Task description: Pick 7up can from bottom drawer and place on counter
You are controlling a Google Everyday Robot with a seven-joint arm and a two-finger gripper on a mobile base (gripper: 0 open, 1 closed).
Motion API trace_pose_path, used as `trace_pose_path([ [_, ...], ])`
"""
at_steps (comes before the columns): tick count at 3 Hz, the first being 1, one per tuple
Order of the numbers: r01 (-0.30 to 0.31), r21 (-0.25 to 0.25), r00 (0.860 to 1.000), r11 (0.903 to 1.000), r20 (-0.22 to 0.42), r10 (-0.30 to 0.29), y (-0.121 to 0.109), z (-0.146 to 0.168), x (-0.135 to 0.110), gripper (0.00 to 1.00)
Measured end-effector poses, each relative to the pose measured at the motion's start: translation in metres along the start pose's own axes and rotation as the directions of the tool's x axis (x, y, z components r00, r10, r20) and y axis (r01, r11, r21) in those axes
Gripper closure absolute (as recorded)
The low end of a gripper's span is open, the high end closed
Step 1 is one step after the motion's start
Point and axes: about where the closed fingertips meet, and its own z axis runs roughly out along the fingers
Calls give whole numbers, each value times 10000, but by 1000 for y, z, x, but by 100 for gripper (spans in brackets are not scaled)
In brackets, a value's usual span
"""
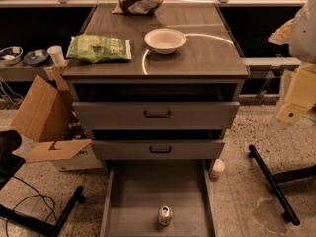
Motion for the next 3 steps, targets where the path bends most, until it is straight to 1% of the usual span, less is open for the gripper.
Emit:
trace_pose_path([
  [1,0,0,10000,10000,0,0,0,0,0,0],
  [2,-175,-136,9993,9998,328,180,7,17,4,0],
  [3,-446,-712,9898,9965,1320,537,34,71,25,0],
])
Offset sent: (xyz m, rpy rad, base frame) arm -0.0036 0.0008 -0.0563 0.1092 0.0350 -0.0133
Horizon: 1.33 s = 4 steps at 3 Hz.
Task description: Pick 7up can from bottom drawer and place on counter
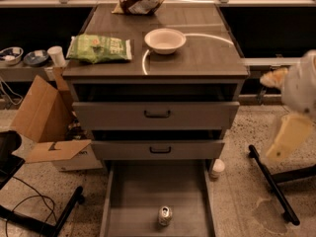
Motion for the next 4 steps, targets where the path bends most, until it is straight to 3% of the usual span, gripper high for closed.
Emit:
trace_pose_path([
  [1,-677,-543,9897,9962,1227,739,34,71,51,0],
  [2,-1425,-607,9617,9879,2277,1528,51,135,95,0],
  [3,-2095,-405,9261,9770,3124,2116,50,185,127,0],
  [4,-2456,-407,8998,9685,3621,2434,50,220,147,0],
])
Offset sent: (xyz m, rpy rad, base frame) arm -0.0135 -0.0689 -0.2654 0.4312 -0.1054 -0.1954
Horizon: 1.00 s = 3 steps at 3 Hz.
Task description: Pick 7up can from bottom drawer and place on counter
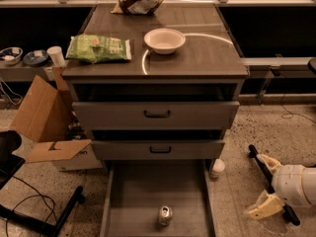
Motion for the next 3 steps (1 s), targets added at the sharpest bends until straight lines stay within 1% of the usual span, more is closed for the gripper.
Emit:
trace_pose_path([
  [1,0,-1,10000,10000,0,0,0,0,0,0],
  [2,5,-402,9968,9992,797,27,9,37,1,0],
  [3,90,-641,9731,9979,2303,60,21,109,0,0],
])
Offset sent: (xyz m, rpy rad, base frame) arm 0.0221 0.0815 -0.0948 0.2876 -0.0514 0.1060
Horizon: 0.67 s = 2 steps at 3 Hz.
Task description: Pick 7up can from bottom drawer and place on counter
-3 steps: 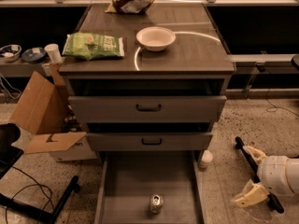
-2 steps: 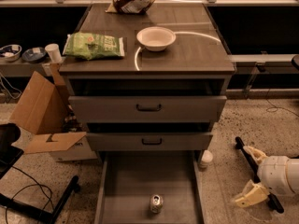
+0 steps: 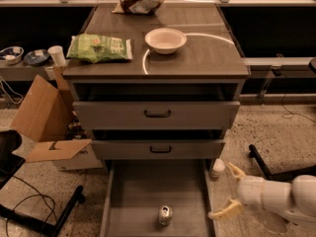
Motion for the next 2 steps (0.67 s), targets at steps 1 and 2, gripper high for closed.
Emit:
trace_pose_path([
  [1,56,-183,9912,9998,1325,-31,-7,97,21,0],
  [2,-362,-649,9766,9972,2092,490,-6,161,47,0],
])
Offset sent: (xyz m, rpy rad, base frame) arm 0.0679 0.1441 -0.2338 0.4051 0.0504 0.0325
